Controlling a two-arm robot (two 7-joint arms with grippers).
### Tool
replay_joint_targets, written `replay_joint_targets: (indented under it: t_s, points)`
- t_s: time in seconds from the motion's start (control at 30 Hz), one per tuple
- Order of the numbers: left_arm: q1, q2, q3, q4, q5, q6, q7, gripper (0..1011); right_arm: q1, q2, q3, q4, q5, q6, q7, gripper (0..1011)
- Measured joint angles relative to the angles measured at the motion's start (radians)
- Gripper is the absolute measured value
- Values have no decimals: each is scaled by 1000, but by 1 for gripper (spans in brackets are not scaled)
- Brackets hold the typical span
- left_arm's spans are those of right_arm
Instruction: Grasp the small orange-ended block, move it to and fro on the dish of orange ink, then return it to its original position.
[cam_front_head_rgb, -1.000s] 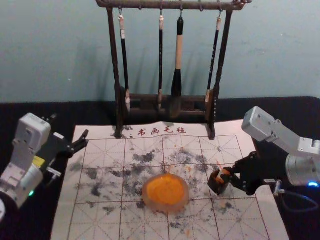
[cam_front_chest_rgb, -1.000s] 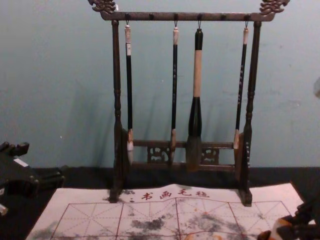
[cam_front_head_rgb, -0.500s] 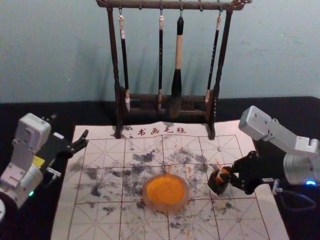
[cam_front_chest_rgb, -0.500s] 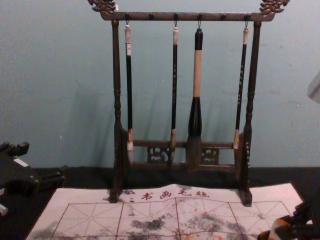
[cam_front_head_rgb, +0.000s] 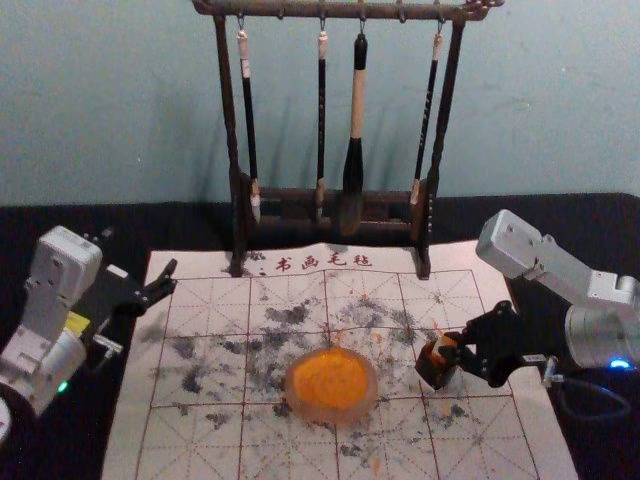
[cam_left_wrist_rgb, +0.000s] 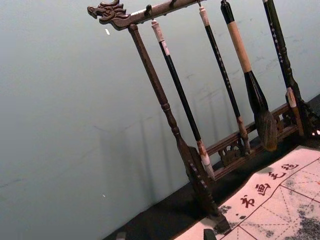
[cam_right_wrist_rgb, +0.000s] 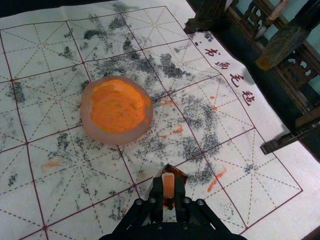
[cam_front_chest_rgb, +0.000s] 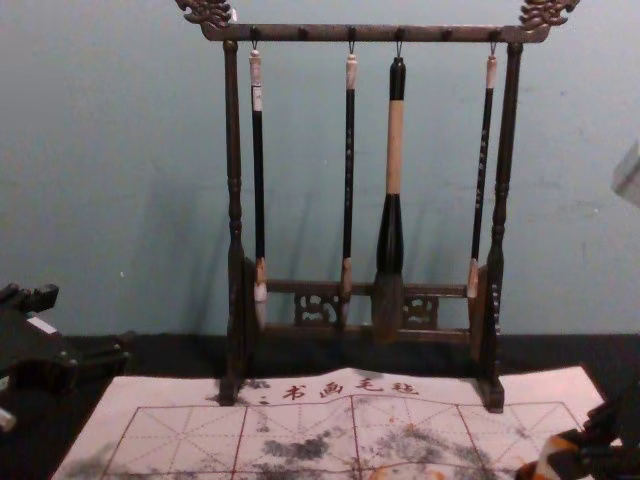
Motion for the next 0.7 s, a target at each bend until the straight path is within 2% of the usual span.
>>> replay_joint_targets:
  t_s: [0.5, 0.57, 0.6, 0.7]
  points:
    - [0, 0, 0, 0, 0, 0, 0, 1001, -1, 1, 1, -2, 1, -1, -1, 104]
    - [0, 0, 0, 0, 0, 0, 0, 1001, -2, 2, 1, -2, 1, -1, -1, 123]
    - [0, 0, 0, 0, 0, 0, 0, 1001, -2, 2, 1, -2, 1, -1, -1, 173]
    - [0, 0, 0, 0, 0, 0, 0, 1001, -2, 2, 1, -2, 1, -2, -1, 236]
